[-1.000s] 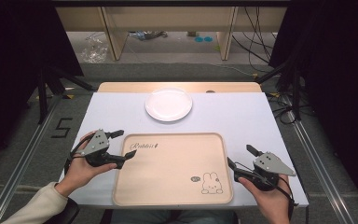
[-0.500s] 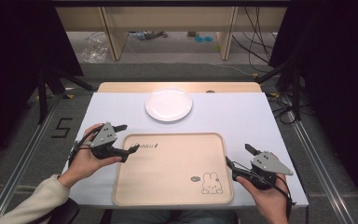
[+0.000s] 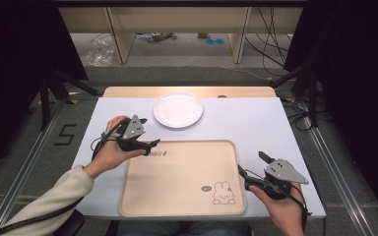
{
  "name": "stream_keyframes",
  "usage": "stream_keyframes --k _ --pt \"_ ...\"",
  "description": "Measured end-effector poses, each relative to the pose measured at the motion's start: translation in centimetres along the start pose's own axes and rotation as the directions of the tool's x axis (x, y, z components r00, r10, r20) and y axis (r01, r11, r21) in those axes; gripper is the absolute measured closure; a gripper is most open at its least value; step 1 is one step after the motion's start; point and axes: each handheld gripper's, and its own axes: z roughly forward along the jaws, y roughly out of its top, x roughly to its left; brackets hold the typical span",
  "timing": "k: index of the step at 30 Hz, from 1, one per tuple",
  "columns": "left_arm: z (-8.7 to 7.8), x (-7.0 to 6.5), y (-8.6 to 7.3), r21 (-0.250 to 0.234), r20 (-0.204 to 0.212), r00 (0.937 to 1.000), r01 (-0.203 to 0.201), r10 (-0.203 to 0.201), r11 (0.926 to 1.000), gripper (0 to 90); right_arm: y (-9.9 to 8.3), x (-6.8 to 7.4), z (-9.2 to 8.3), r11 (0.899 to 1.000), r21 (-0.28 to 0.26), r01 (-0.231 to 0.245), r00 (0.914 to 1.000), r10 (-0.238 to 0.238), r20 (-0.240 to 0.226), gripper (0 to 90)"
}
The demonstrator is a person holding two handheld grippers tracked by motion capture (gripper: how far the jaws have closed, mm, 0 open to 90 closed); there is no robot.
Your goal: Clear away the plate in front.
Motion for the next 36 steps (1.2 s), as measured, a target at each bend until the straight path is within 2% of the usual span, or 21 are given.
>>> stream_keyframes --k 1,4,5,7,10,13,14,17,23,25,26,27,28,30,36 --pt "0.4 0.2 0.2 0.02 -0.001 0.9997 -0.026 0.026 0.9995 15.9 0.0 0.0 -0.1 1.0 0.009 0.002 1.0 -0.002 -0.004 20.8" --pt "1.0 0.3 0.4 0.034 -0.001 0.9995 -0.032 0.032 0.9989 15.9 0.0 0.0 0.0 1.0 0.001 0.001 1.0 -0.001 -0.003 20.7" --pt "1.6 0.5 0.7 0.049 -0.016 0.999 -0.041 0.042 0.9979 16.1 0.0 0.0 0.0 1.0 0.0 0.0 1.0 0.0 -0.001 20.7" --pt "2.0 0.8 1.0 0.067 -0.019 0.9975 -0.066 0.068 0.9955 16.1 0.0 0.0 0.0 1.0 0.003 0.001 1.0 -0.001 -0.002 20.7" --pt "2.5 1.0 1.3 0.069 -0.026 0.9971 -0.07 0.072 0.9952 16.0 0.1 0.0 -0.1 1.0 0.013 0.002 1.0 -0.002 -0.002 20.7" --pt "3.1 1.1 1.5 0.086 -0.027 0.9957 -0.086 0.088 0.9926 16.0 0.1 -0.1 -0.1 1.0 0.009 0.01 0.9999 -0.01 0.001 20.7" --pt "3.6 1.2 1.7 0.101 -0.03 0.9938 -0.103 0.107 0.9895 16.0 0.0 0.0 0.0 1.0 0.003 0.001 1.0 -0.001 0.001 20.7" --pt "4.1 1.2 1.7 0.111 -0.031 0.9941 -0.1 0.104 0.9888 16.0 0.0 0.0 0.0 1.0 0.004 0.001 1.0 -0.001 0.001 20.7" --pt "6.0 1.6 2.3 0.147 -0.034 0.9922 -0.114 0.12 0.9825 16.3 0.0 0.1 0.0 1.0 0.011 0.001 1.0 -0.001 0.004 20.7" --pt "6.4 1.6 2.4 0.141 -0.039 0.9932 -0.103 0.11 0.9846 16.4 0.0 0.1 0.0 1.0 0.019 0.004 1.0 -0.004 0.002 20.7" --pt "6.6 1.6 2.5 0.147 -0.04 0.993 -0.104 0.111 0.9837 16.4 0.0 0.0 0.0 1.0 0.02 0.004 1.0 -0.004 0.002 20.7" --pt "6.8 1.7 2.6 0.159 -0.038 0.9903 -0.126 0.133 0.9793 16.5 0.0 0.0 -0.1 1.0 0.017 0.005 1.0 -0.005 0.001 20.7" --pt "7.1 1.7 2.7 0.162 -0.041 0.9912 -0.118 0.126 0.9797 16.5 0.0 0.0 -0.1 1.0 0.019 0.006 1.0 -0.006 0.003 20.7" --pt "7.6 1.8 2.9 0.172 -0.039 0.9893 -0.132 0.14 0.9763 16.5 0.0 0.0 -0.1 1.0 0.021 0.005 1.0 -0.005 0.005 20.7" --pt "9.3 2.0 3.5 0.187 -0.05 0.988 -0.135 0.146 0.9731 17.2 0.0 0.0 0.1 1.0 0.011 0.004 1.0 -0.004 0.007 20.7"
